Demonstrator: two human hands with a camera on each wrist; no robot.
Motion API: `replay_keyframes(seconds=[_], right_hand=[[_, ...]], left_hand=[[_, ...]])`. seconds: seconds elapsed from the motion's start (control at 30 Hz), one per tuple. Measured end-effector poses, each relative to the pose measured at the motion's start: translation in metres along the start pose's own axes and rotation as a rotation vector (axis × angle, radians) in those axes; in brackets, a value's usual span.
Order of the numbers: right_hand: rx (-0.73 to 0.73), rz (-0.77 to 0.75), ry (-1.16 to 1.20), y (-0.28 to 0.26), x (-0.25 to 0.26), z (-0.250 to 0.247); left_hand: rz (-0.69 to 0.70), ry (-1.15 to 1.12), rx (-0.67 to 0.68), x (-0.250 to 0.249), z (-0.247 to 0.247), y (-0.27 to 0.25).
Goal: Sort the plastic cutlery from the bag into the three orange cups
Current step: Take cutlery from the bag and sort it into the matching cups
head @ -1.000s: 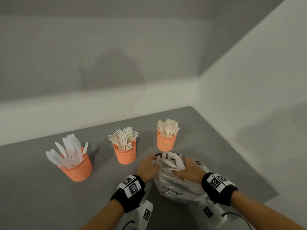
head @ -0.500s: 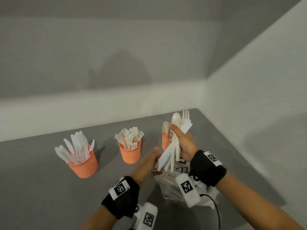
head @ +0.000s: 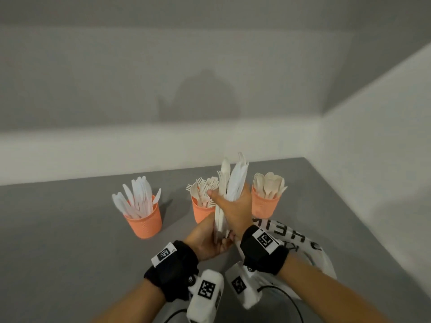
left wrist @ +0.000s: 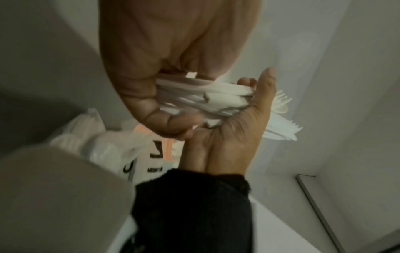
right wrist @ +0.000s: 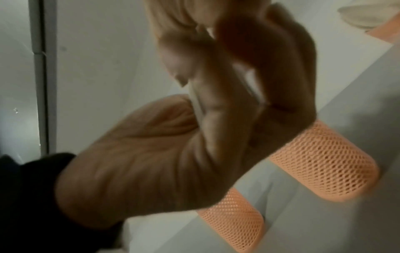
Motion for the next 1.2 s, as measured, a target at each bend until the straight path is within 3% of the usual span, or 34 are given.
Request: replay_keyframes(seconds=[0.07,0.13,0.27,0.47,0.6,0.7,0.8,0.93,1.0,1.1,1.2], right_hand=[[0.090,0.038,0.014,-0.001,-0.002,0.007],[0.224,0.174,0.075,-0.001,-0.001,0.015],[0.447,0.375,0.154,0.000,-0.012,0.021],[0.365,0.273,0.089,0.004,-0.012,0.026],[0.404,0.276,0.056,0.007,-0.008,0.027],[0.459,0.341,0.102,0.008,-0.008,0.025],[0.535,0.488,0.241,0.006,-0.009,0.025],[0.489,0.610,0.399,0.001,-0.004,0.027],[0.467,0.586,0.327,0.000,-0.003,0.027],[0.255,0.515,0.326,0.005,-0.010,0.022],[0.177,0.454,0.223,0.009,-0.018,0.012]], left_hand=[[0.058,0.054,-0.066,-0.005,-0.006,0.000],[0.085,0.091,-0.115,-0.009,-0.012,-0.001],[0.060,0.125,-0.088,-0.014,-0.023,-0.002],[0.147,-0.014,0.044,-0.025,-0.038,-0.003],[0.231,0.319,0.046,-0.027,-0.036,-0.012],[0.237,0.426,0.080,-0.029,-0.030,-0.017],[0.208,0.318,0.146,-0.031,-0.029,-0.017],[0.165,0.177,0.187,-0.030,-0.021,-0.016],[0.150,0.318,0.130,-0.029,-0.024,-0.017],[0.121,0.819,-0.053,-0.035,-0.028,-0.026],[0.281,1.030,-0.307,-0.052,-0.041,-0.023]])
Point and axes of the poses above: each hand's wrist, its own y-axis towards the middle knuckle, its own z-axis out of the palm, x = y × z, the point moved 2 cm from there along y, towards the middle knuckle, and after that the axes turned 8 degrees about -z, right-handed, at the moved point
